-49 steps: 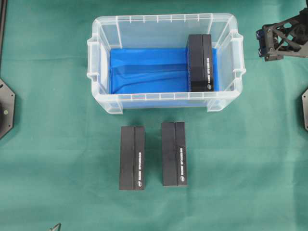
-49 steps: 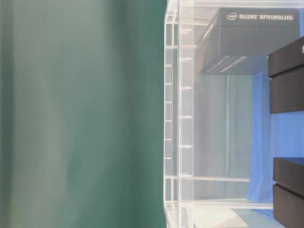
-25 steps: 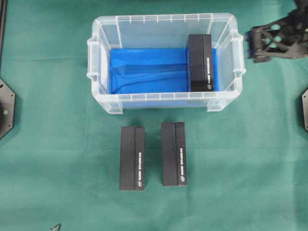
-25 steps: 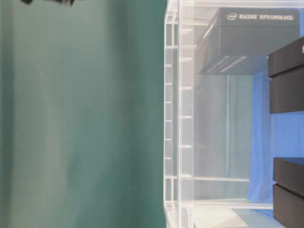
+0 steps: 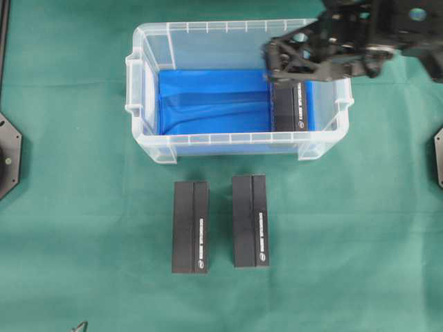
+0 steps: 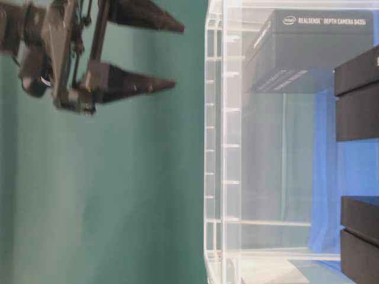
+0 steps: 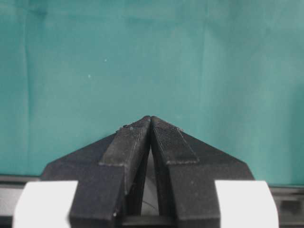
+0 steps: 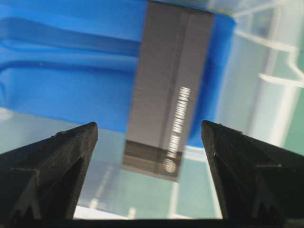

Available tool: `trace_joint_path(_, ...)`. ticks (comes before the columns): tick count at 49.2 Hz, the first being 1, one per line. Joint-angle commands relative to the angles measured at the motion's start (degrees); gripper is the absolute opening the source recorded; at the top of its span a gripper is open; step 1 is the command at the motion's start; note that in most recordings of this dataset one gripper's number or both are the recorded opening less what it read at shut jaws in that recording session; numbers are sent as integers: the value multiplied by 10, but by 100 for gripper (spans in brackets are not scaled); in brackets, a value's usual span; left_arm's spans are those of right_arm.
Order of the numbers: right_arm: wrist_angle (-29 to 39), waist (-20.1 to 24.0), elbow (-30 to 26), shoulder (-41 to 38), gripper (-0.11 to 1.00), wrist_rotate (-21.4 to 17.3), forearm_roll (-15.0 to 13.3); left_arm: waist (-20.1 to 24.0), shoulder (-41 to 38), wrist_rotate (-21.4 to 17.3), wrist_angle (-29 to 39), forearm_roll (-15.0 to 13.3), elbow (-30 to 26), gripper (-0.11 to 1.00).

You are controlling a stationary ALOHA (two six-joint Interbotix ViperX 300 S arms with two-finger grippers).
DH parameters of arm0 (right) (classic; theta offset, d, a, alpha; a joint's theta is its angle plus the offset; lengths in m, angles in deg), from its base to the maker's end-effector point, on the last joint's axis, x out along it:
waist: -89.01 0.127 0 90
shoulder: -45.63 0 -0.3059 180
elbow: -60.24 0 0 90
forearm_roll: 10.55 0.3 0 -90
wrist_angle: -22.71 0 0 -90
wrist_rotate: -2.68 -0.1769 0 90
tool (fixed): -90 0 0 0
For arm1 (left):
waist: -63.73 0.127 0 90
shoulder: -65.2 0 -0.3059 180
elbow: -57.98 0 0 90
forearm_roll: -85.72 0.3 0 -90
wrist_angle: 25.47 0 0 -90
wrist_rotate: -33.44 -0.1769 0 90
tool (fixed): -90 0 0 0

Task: Take the box out of the case with the right arm.
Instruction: 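Move the open right gripper over the right black box in the case, then lower the right gripper around the right box and close it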

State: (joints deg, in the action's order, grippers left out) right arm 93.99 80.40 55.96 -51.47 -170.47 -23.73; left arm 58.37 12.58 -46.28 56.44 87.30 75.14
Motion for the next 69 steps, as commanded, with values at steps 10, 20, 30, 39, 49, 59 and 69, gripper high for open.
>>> trace_joint_path(10, 26, 2, -28, -5, 88, -4, 0, -2, 4, -2, -3, 2, -6, 2)
trace_joint_path(20, 25, 2, -28, -6, 88, -5, 0, -2, 4, -2, -3, 2, -6, 2)
trace_joint_path(30, 25, 2, -27, -9, 88, -5, 0, -2, 2, -1, -3, 2, -6, 2)
trace_joint_path(39, 25, 2, -25, -9, 88, -5, 0, -2, 1, -1, -3, 3, -6, 2)
trace_joint_path(49, 26, 2, -25, -9, 88, -4, 0, -2, 1, -1, -3, 2, -6, 2)
trace_joint_path(59, 26, 1, -25, -9, 88, -4, 0, -2, 1, -1, -3, 2, -6, 2)
trace_joint_path(69, 25, 2, -25, -9, 88, -4, 0, -2, 0, -1, -2, 2, -6, 2)
